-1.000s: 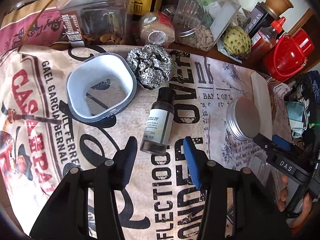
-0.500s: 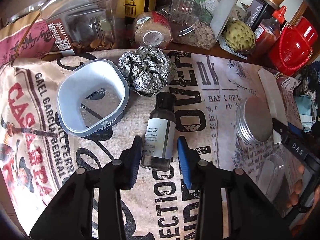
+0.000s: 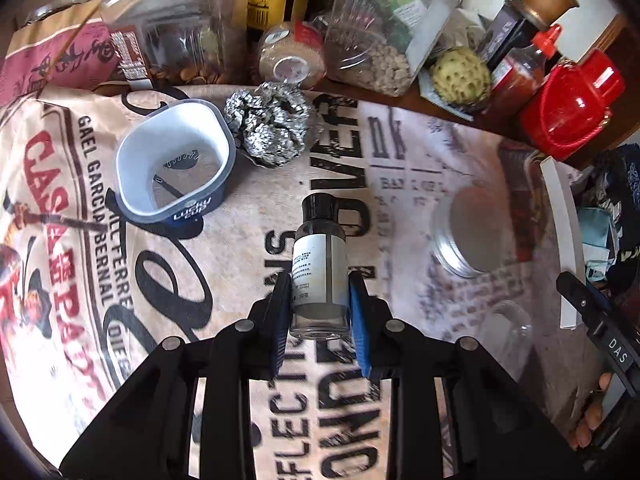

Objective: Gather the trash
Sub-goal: 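Grasp the small dark bottle with left gripper while right gripper grasps the white box, then lift and carry the dark bottle and white box with both grippers over the bucket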

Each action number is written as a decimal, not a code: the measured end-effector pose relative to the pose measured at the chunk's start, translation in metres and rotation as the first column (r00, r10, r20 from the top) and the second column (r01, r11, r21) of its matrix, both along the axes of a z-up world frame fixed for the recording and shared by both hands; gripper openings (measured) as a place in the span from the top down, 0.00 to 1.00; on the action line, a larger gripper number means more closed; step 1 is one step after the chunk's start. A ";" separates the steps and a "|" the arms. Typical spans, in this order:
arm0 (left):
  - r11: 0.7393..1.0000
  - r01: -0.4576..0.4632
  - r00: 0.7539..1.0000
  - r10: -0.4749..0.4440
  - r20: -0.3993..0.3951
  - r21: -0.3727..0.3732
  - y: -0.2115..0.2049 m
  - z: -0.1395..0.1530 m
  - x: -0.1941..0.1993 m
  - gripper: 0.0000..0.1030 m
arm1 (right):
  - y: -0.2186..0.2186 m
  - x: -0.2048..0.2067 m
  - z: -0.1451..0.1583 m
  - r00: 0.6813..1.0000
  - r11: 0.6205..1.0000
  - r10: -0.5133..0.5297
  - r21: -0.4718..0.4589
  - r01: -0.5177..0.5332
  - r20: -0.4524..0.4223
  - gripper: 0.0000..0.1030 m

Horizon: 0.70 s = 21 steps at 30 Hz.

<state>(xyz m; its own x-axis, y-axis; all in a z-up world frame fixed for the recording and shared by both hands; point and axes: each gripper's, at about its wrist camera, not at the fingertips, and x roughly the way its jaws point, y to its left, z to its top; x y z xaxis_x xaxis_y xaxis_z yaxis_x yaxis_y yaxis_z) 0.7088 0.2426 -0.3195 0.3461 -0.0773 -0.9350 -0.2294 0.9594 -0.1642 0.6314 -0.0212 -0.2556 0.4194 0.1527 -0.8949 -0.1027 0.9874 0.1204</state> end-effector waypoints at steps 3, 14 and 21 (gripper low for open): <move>1.000 0.008 0.999 -0.008 0.036 0.001 -0.016 0.020 -0.013 0.73 | -0.015 -0.015 0.018 0.999 1.000 0.005 0.018 -0.005 0.033 0.53; 0.996 -0.009 0.968 -0.013 0.252 0.085 -0.089 0.131 -0.086 0.74 | -0.076 -0.052 0.097 0.974 0.994 0.073 0.068 -0.090 0.216 0.53; 0.991 -0.090 0.916 0.044 0.399 0.097 -0.141 0.190 -0.149 0.74 | -0.114 -0.090 0.134 0.936 0.977 0.144 0.104 -0.186 0.321 0.53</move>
